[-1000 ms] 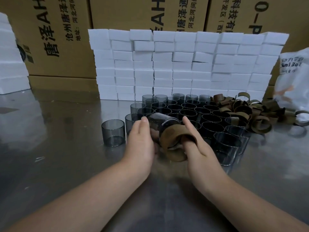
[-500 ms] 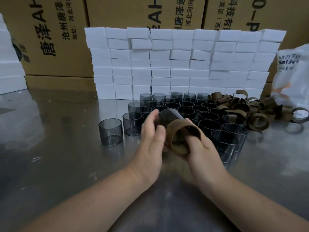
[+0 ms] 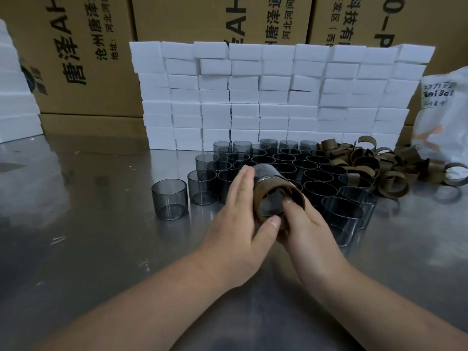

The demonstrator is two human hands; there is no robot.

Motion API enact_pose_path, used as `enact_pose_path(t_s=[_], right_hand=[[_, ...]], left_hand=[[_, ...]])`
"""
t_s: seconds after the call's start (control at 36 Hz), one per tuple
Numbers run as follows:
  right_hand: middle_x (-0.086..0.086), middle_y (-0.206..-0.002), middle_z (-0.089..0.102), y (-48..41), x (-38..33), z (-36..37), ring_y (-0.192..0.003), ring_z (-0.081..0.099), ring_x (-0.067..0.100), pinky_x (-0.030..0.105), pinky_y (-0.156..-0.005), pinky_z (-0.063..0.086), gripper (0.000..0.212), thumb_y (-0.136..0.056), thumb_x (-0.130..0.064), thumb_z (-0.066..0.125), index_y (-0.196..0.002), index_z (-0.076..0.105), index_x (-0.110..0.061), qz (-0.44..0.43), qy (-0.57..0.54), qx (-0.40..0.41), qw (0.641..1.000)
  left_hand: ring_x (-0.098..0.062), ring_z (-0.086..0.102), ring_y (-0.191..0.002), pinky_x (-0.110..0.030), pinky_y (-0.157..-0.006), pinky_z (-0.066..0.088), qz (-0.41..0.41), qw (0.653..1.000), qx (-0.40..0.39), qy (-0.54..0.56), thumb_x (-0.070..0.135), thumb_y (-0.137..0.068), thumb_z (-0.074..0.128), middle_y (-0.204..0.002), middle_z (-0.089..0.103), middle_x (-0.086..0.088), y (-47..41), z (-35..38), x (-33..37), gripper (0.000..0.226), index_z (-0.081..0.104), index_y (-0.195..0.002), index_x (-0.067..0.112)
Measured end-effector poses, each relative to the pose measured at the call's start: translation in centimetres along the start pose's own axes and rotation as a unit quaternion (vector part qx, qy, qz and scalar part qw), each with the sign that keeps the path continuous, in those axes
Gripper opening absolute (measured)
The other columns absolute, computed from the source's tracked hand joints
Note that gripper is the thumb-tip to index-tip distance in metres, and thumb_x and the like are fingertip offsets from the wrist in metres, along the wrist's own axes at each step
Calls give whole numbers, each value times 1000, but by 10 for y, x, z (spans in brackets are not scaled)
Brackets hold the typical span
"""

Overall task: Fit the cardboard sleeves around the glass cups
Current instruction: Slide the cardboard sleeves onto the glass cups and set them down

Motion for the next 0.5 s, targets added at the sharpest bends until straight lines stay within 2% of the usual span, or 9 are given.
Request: enact_pose_path(t_s=[0.11, 0.22, 0.33, 0.5], right_hand=[[-5, -134, 53, 1, 1, 3, -126, 47, 13, 41, -109, 33, 56, -88, -35, 44, -142, 36, -27, -13, 15, -28, 999], [-6, -133, 54, -2, 2, 5, -124, 48, 11, 40, -108, 34, 70, -75, -37, 47, -143, 33, -28, -6, 23, -42, 999], [-2, -127, 59, -3, 1, 2, -120, 53, 14, 41, -106, 37, 56, -88, -14, 53, -142, 37, -19, -11, 40, -31, 999], [3, -120, 63, -2, -6, -2, -111, 59, 15, 40, -100, 45, 57, -84, 0, 55, -139, 42, -10, -11, 26, -5, 1000]], left_hand=[[35, -6, -113, 8, -93, 0, -24, 999, 9, 32, 38, -80, 30, -154, 2, 14, -1, 0, -3, 75, 1, -147, 23], [36, 2, -113, 7, -94, 4, -34, 995, 44, 77, 26, -79, 30, -143, 14, 18, -1, -2, -6, 71, 14, -147, 17], [22, 14, -119, 7, -94, 7, -51, 990, 74, 109, 22, -76, 30, -138, 23, 17, -3, -4, -10, 70, 23, -145, 14], [15, 23, -122, 6, -96, 13, -55, 988, 68, 124, 24, -77, 30, -136, 32, 15, -5, -5, -13, 68, 26, -145, 17]])
Point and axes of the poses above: each hand's wrist, its own y-axis away from the middle knuckle, its own z-axis out of the palm, x = y × z, the point moved 5 cm from there along -y, towards the middle knuckle
